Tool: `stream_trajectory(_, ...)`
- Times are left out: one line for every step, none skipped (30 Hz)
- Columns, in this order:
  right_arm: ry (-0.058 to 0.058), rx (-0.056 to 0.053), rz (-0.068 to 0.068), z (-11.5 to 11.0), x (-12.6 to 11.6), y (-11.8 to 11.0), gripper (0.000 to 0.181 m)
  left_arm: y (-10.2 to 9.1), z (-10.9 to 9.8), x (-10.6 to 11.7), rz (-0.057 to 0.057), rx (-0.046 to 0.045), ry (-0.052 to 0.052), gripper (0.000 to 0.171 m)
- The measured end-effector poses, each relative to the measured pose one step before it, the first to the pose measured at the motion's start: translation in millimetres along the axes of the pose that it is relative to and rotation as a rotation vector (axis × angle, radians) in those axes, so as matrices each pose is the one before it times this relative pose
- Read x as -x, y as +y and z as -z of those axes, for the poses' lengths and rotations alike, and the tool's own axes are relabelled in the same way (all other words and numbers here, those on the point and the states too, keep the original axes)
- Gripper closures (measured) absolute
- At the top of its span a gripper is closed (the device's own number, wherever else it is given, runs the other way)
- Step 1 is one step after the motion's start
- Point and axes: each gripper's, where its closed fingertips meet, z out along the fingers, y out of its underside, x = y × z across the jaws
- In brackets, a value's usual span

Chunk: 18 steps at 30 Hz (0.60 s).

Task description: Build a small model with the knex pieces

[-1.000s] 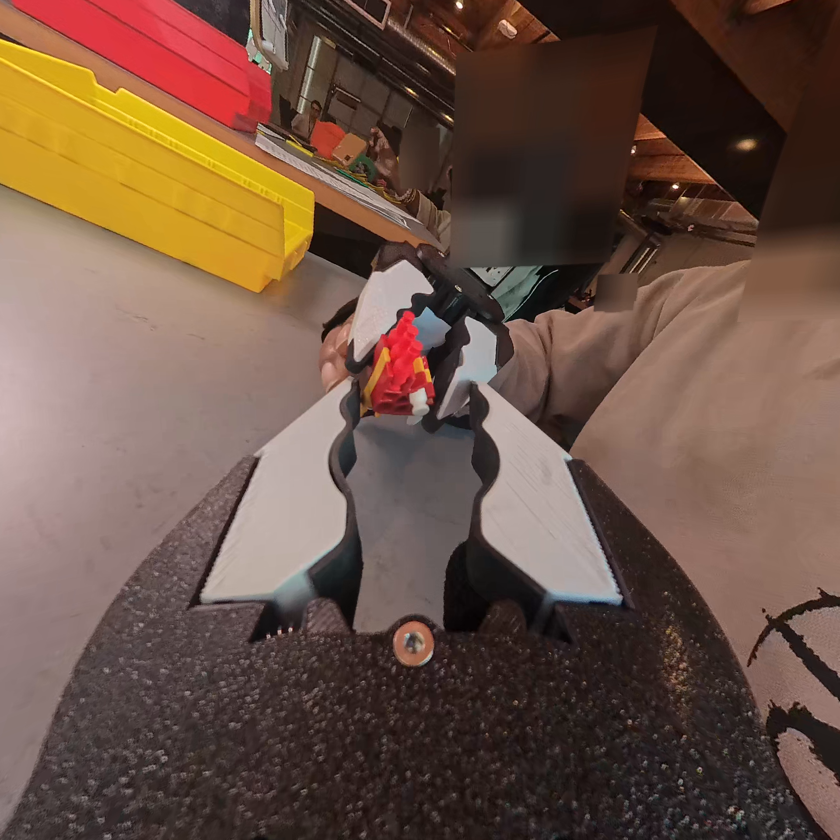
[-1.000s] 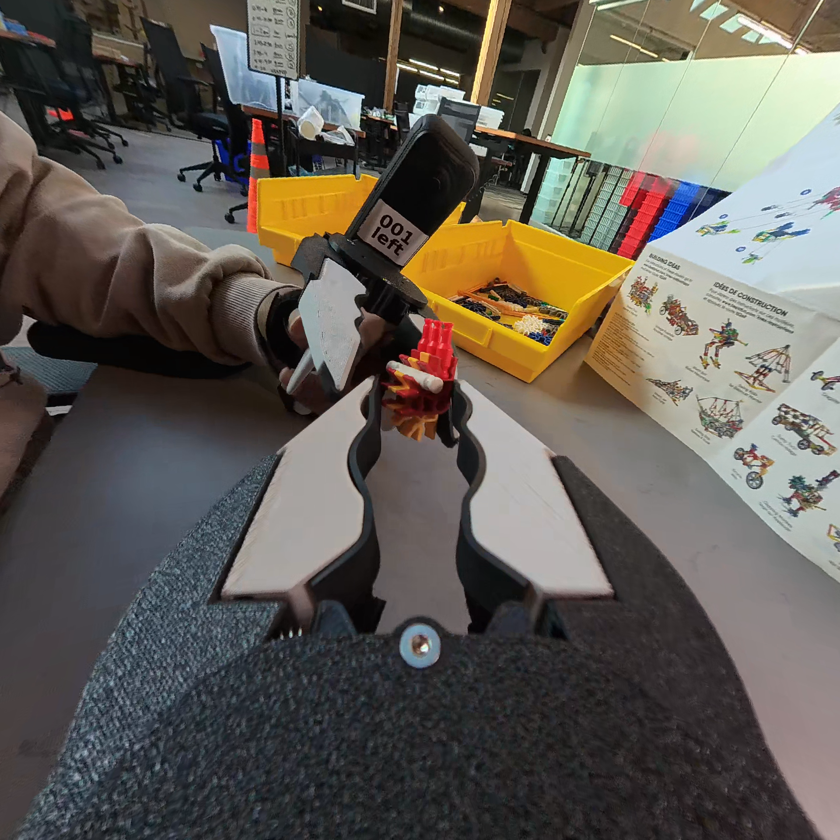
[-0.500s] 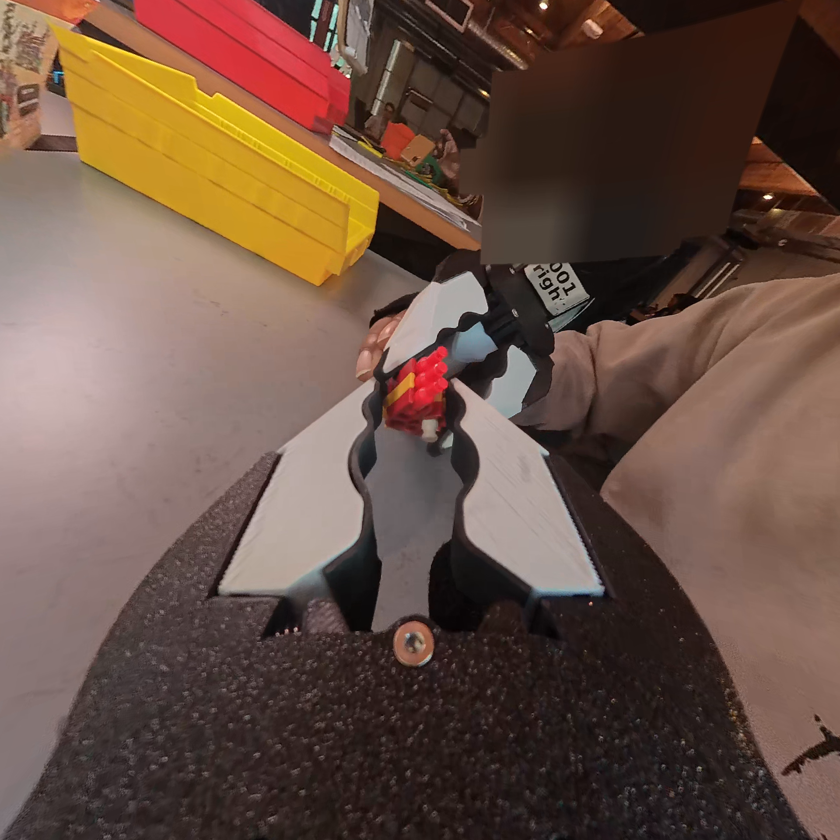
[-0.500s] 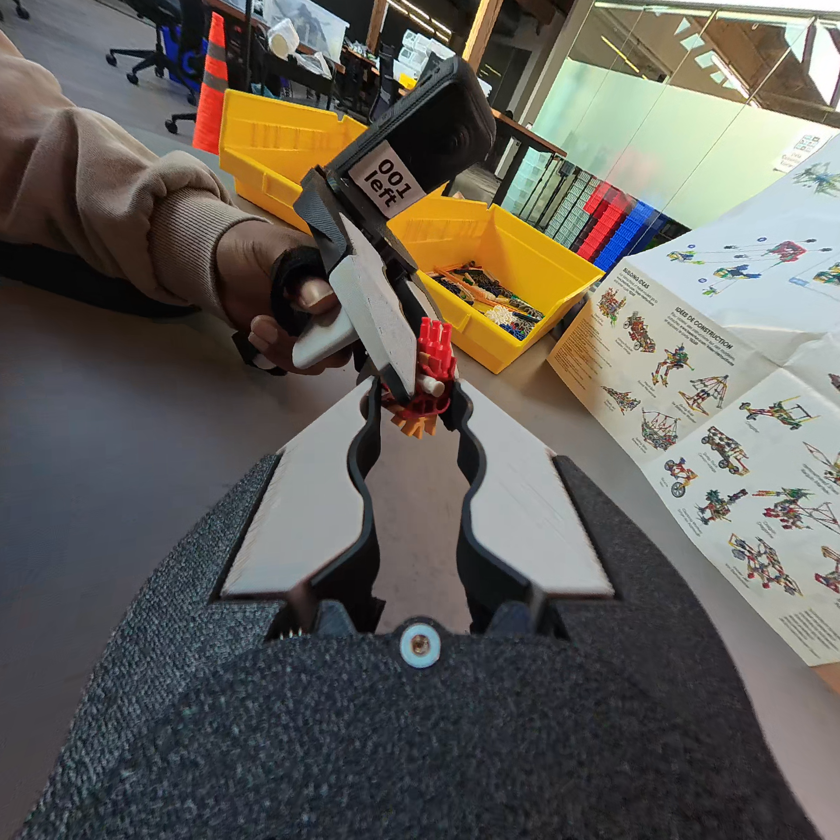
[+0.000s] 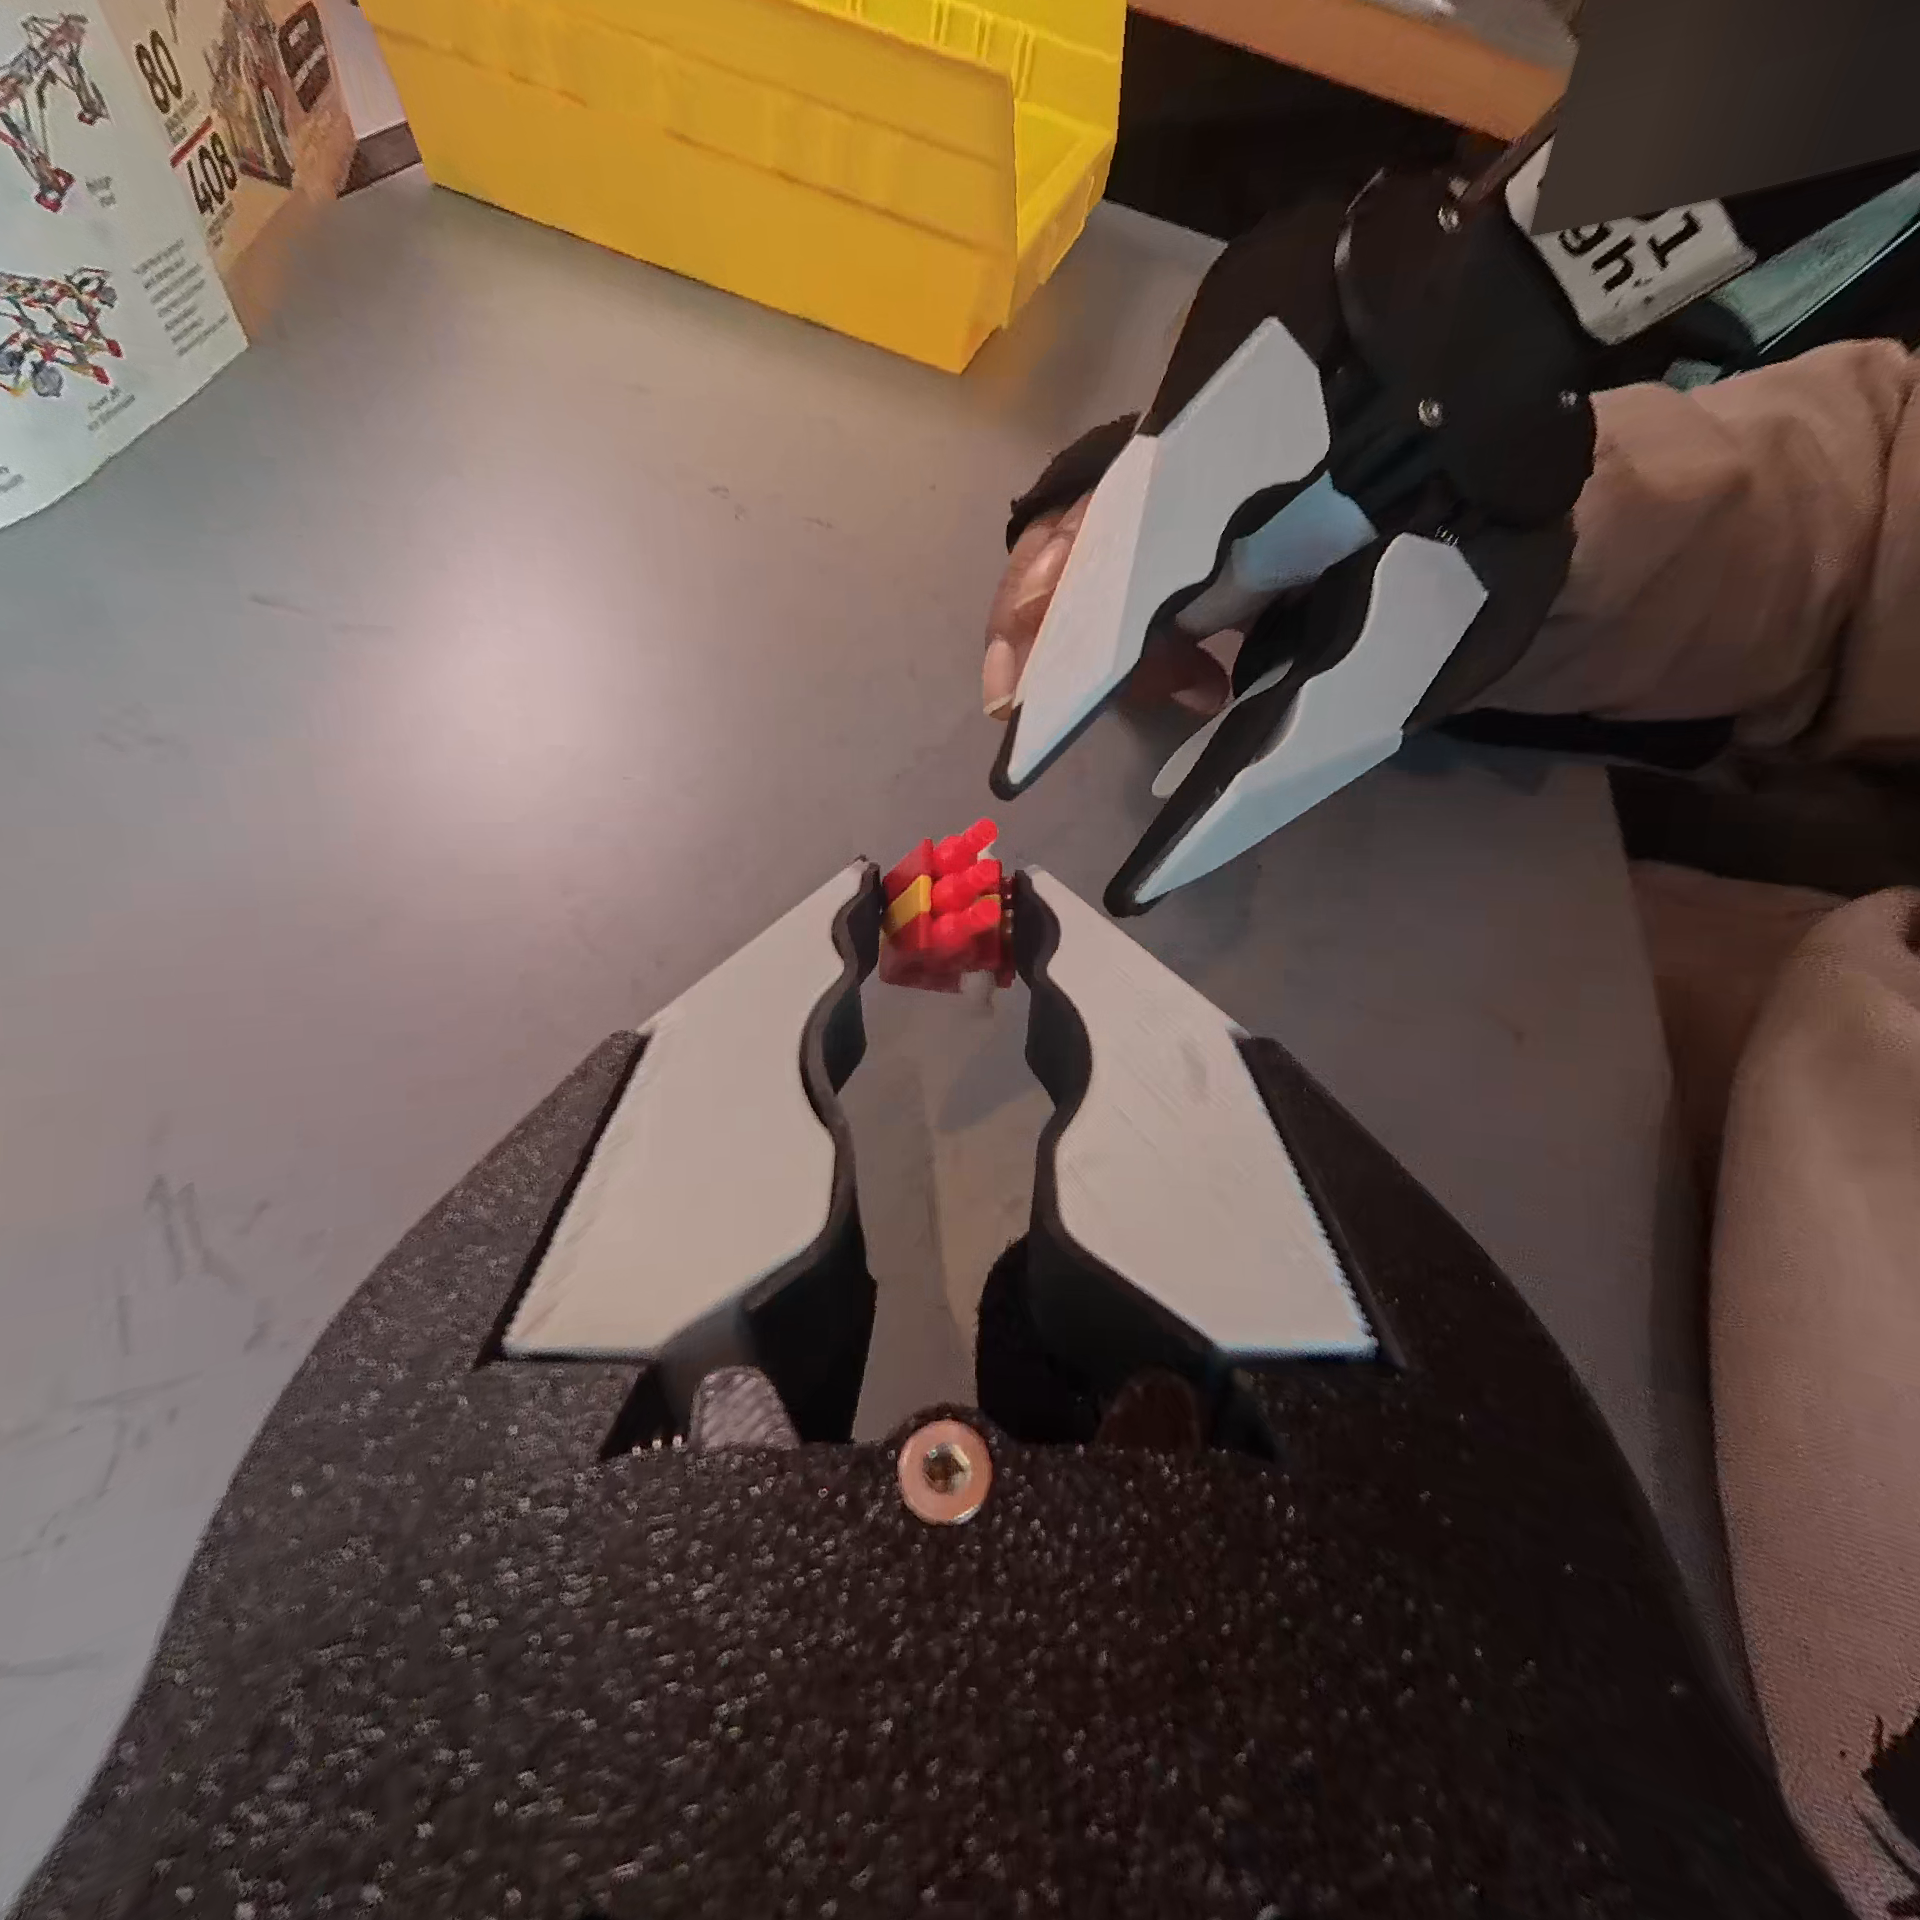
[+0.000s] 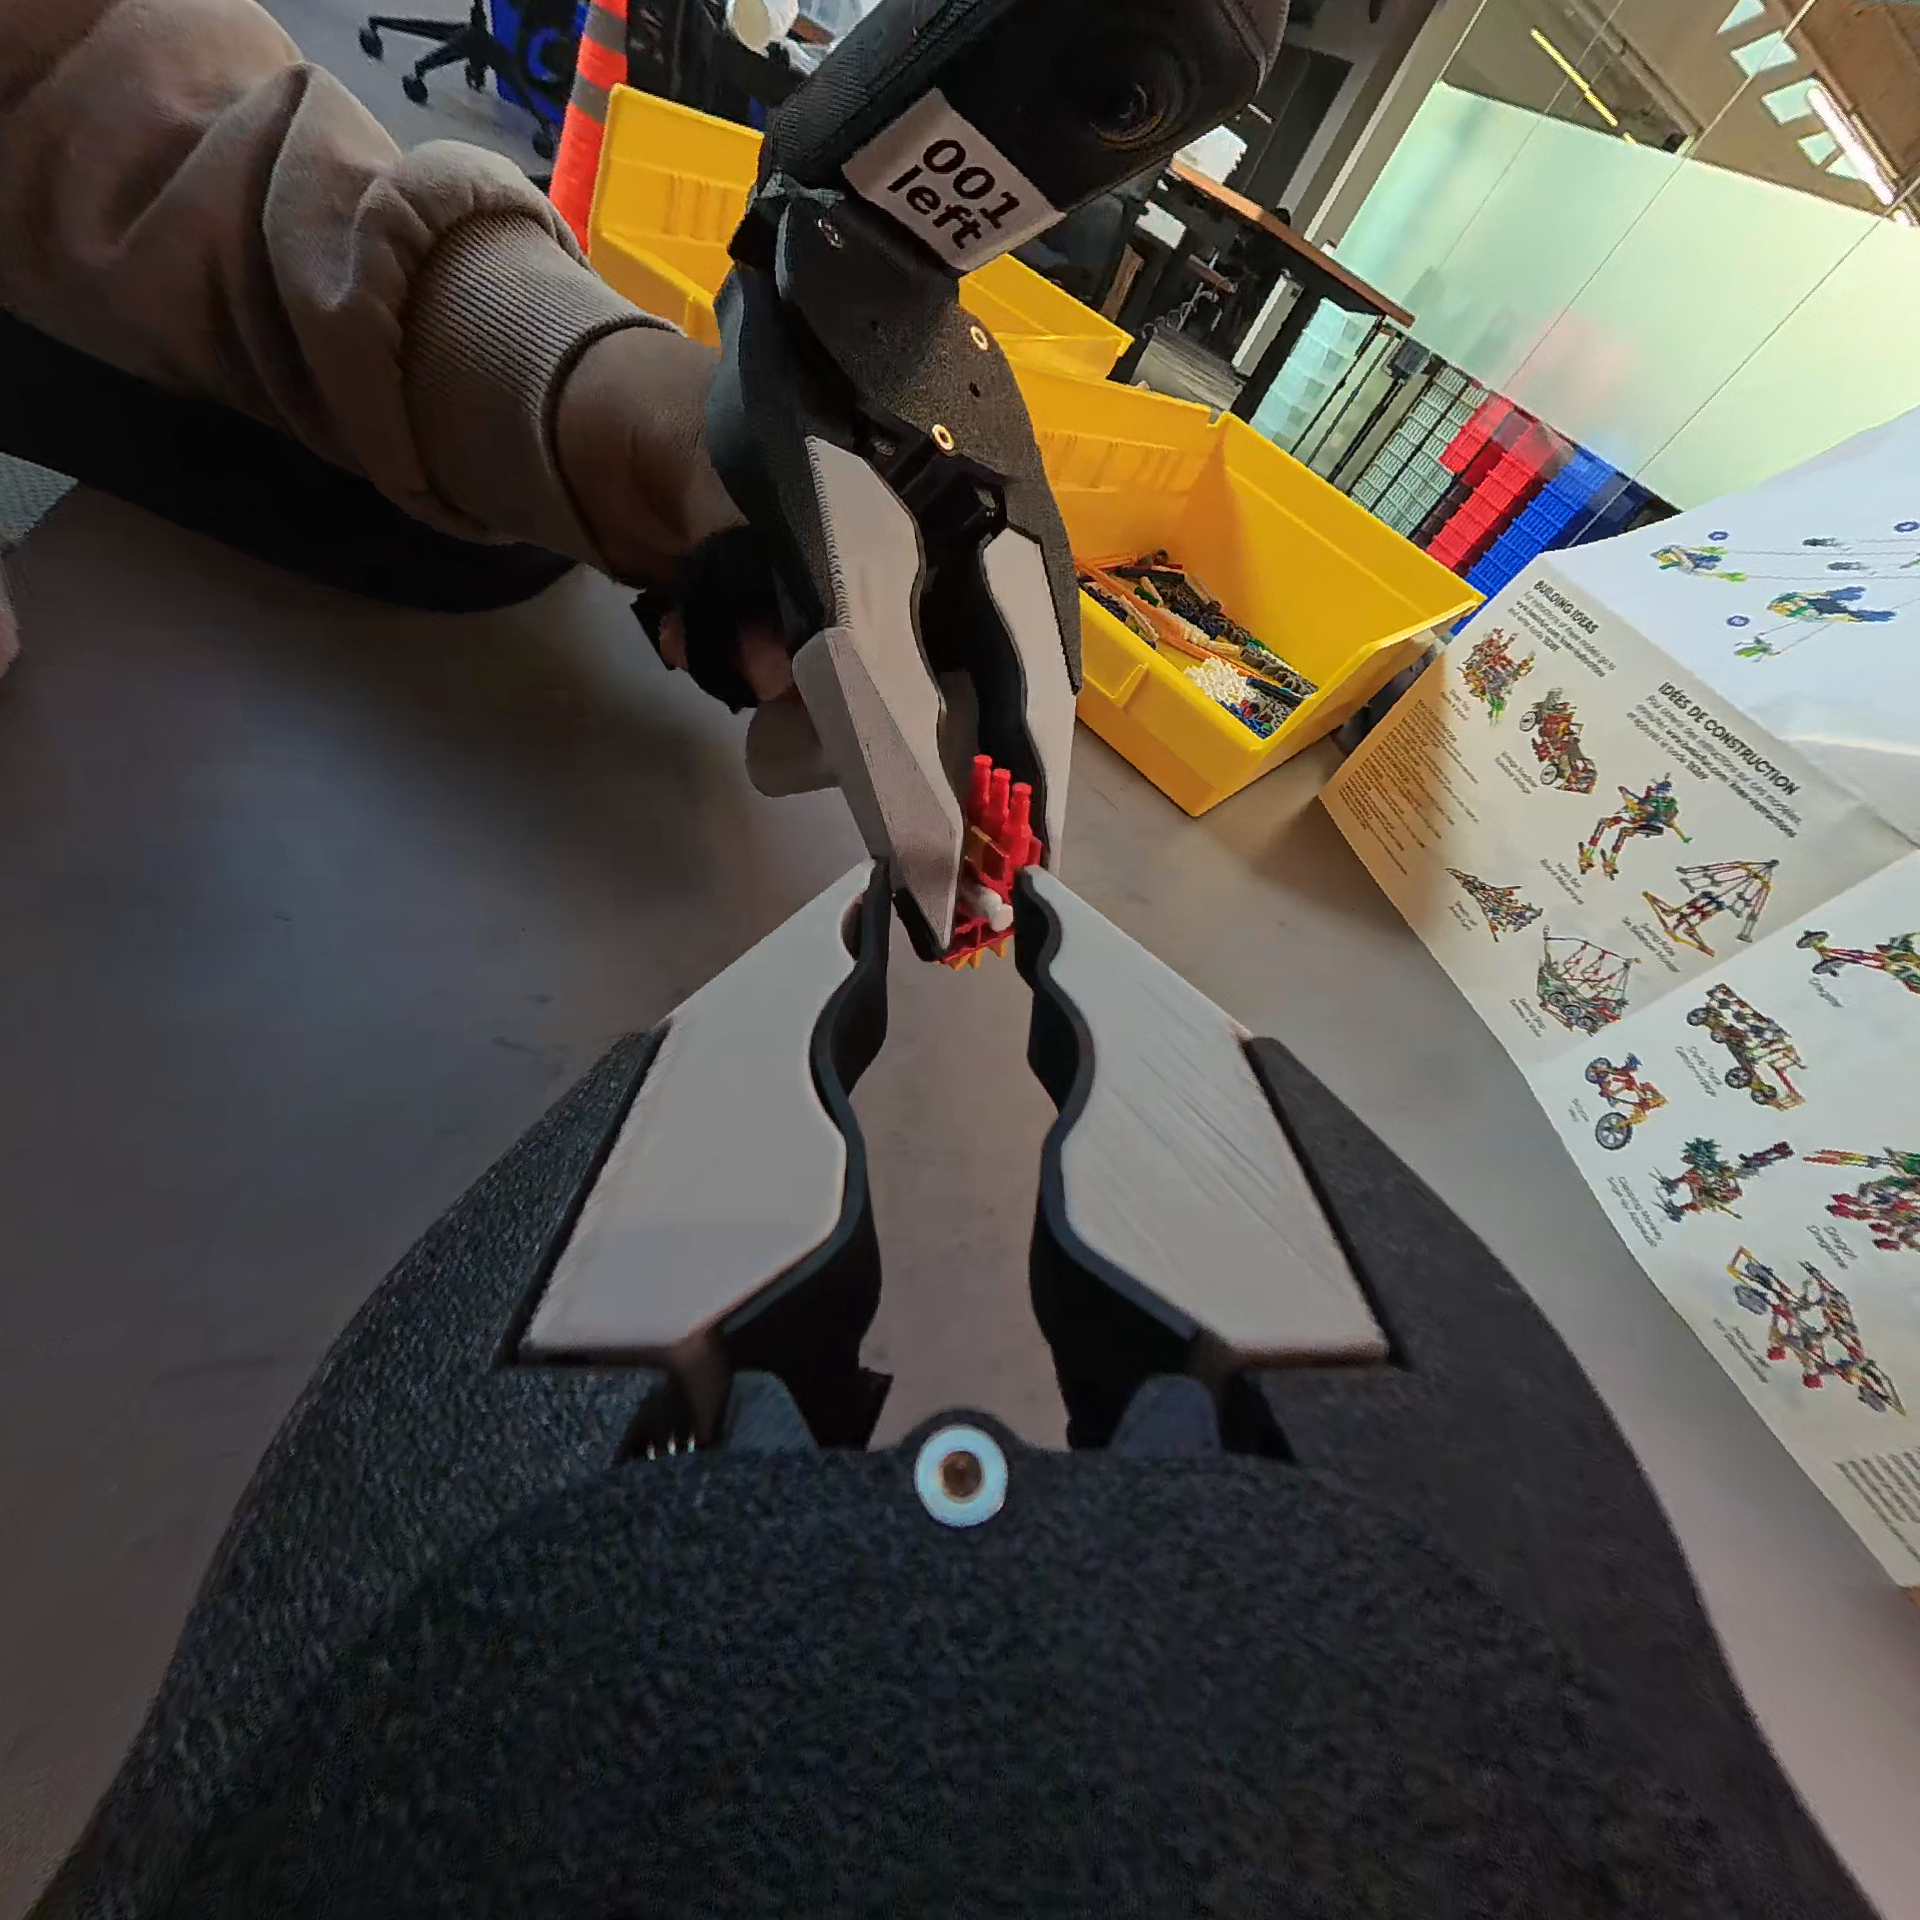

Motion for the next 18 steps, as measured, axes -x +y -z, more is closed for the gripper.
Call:
stream_trajectory(-0.0137,-0.0003,-0.0018,0.01,1.64,0.04,0.162,2.54,-0.94,1.24,-0.0219,0.01730,-0.0108,0.147)
stream_trajectory(-0.0056,-0.0013,-0.0034,0.28,0.30,-0.09,0.166,2.21,-1.10,-0.17,-0.0130,0.01154,0.0026,0.147)
stream_trajectory(-0.0080,-0.0023,-0.0028,0.40,0.71,-0.24,0.170,1.03,-1.35,-1.93,-0.0059,0.00162,0.0177,0.147)
stream_trajectory(-0.0063,0.0019,-0.0014,0.36,0.60,0.38,0.174,0.31,-1.47,-3.04,-0.0018,-0.00333,0.0244,0.147)
stream_trajectory(0.0010,0.0086,0.0003,0.15,-0.18,1.43,0.176,0.67,-1.82,-1.38,0.0048,0.00349,0.0124,0.147)
stream_trajectory(0.0081,0.0117,0.0006,0.06,-1.10,1.83,0.178,0.77,-2.07,-0.74,0.0021,0.00595,0.0054,0.147)
stream_trajectory(0.0119,0.0132,0.0001,0.14,-1.64,2.15,0.177,0.15,-1.94,-1.13,-0.0042,0.00229,0.0048,0.147)
stream_trajectory(0.0056,0.0038,-0.0003,0.56,-0.73,0.61,0.176,-0.07,-1.69,-1.12,-0.0060,0.00049,0.0029,0.147)
stream_trajectory(0.0092,-0.0009,-0.0059,0.93,-1.44,-0.13,0.171,0.19,-1.39,-0.58,-0.0055,0.00197,0.0006,0.147)
stream_trajectory(0.0125,0.0058,-0.0176,0.65,-2.95,0.74,0.164,0.69,-1.18,0.14,-0.0037,0.00415,-0.0030,0.147)
stream_trajectory(-0.0087,0.0095,-0.0256,0.54,-0.68,1.27,0.157,0.73,-0.67,0.96,-0.0049,0.00229,-0.0068,0.147)
stream_trajectory(-0.0090,0.0093,-0.0288,0.62,-1.06,1.08,0.155,0.80,-0.23,1.33,-0.0067,-0.00046,-0.0094,0.147)
stream_trajectory(0.0033,0.0062,-0.0262,0.86,-2.68,0.81,0.155,0.77,0.10,0.76,-0.0067,-0.00043,-0.0060,0.147)
stream_trajectory(-0.0073,0.0095,-0.0177,0.72,-0.83,1.49,0.156,0.76,0.46,-0.17,-0.0039,-0.00106,0.0000,0.147)
stream_trajectory(-0.0134,0.0127,-0.0106,0.61,0.66,2.17,0.158,0.08,0.78,-0.71,-0.0005,-0.00376,0.0023,0.147)
stream_trajectory(-0.0050,0.0111,-0.0043,0.20,0.18,1.92,0.160,-0.25,1.15,-0.86,0.0006,-0.00568,0.0018,0.147)
stream_trajectory(-0.0079,0.0075,0.0043,-0.22,1.30,1.28,0.161,-0.52,1.39,-0.78,-0.0026,-0.00661,0.0002,0.147)
stream_trajectory(-0.0046,0.0027,0.0065,-0.36,1.28,0.18,0.162,-0.55,1.52,-0.84,-0.0072,-0.00475,-0.0012,0.147)
